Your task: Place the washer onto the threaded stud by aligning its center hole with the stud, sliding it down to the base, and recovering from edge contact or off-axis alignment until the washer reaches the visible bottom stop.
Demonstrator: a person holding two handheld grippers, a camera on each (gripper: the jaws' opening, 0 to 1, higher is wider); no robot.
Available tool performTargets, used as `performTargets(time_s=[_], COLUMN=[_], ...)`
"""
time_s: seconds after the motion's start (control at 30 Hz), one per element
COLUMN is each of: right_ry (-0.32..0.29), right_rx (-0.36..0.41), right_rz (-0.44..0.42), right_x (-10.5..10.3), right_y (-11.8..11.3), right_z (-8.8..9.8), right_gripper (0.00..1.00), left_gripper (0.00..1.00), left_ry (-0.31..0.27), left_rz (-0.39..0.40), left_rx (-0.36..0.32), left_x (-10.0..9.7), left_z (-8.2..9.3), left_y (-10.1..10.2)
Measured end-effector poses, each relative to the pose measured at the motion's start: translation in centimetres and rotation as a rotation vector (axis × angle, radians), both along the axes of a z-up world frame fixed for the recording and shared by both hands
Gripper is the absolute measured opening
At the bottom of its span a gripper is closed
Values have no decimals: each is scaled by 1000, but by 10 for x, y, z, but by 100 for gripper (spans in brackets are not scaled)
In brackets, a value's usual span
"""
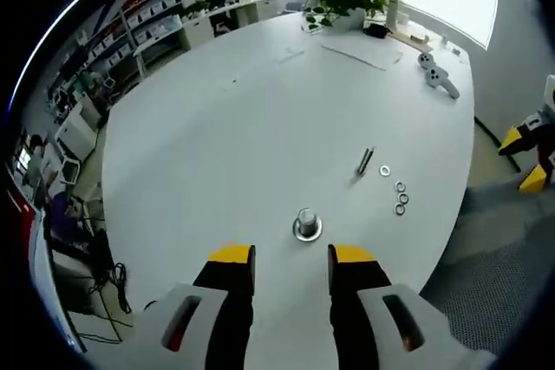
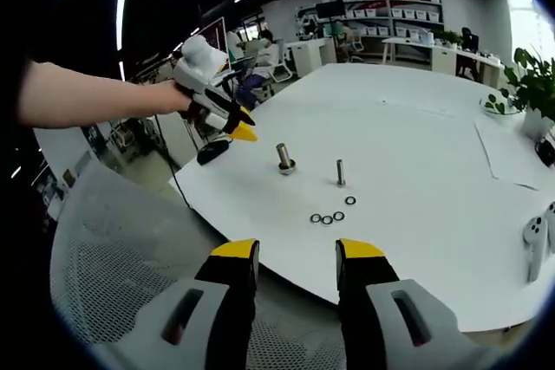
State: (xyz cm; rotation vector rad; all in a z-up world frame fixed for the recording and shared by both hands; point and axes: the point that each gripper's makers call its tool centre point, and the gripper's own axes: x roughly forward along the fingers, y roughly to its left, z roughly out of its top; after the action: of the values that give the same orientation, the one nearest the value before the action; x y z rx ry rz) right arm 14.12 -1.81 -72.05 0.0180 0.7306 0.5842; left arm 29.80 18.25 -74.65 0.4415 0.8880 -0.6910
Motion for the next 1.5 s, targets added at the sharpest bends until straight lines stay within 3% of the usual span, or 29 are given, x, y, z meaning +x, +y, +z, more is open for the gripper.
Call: performTargets(time_s=[0.2, 0.4, 0.47, 0.53, 0.6, 0.8, 0.93, 1.17, 1.3, 1.5], right_ry=[6, 23, 26, -12, -6, 11, 3, 18, 27, 23], right_rx=[-6, -18, -23, -21, -9, -44, -8, -30, -35, -37], right_rz=[-14, -24, -27, -74, -102, -100, -144, -172, -184, -201], right_x=[0, -2, -2, 5, 6, 4, 8, 8, 8, 8], right_y=[-2, -5, -6, -12, -17, -18, -22, -28, -30, -33], right_z=[-1, -4, -5, 1, 1, -4, 0, -4, -5, -5], right_gripper=[38, 38, 38, 38, 38, 39, 40, 40, 40, 40], left_gripper=[32, 33, 33, 33, 33, 34, 34, 36, 36, 36], left_ry=[-19, -50, -43, -43, -41, -5, -19, -7, -6, -29], left_rz=[16, 14, 4, -6, -11, 54, 54, 64, 92, 40], left_rx=[-43, -179, -182, -185, -214, -367, -370, -411, -478, -462], left_x=[-16, -29, -39, -46, -55, -79, -91, -104, -101, -111], left_z=[13, 27, 29, 30, 34, 51, 59, 68, 77, 79], left_y=[9, 3, 4, 5, 4, 1, 6, 12, 16, 11])
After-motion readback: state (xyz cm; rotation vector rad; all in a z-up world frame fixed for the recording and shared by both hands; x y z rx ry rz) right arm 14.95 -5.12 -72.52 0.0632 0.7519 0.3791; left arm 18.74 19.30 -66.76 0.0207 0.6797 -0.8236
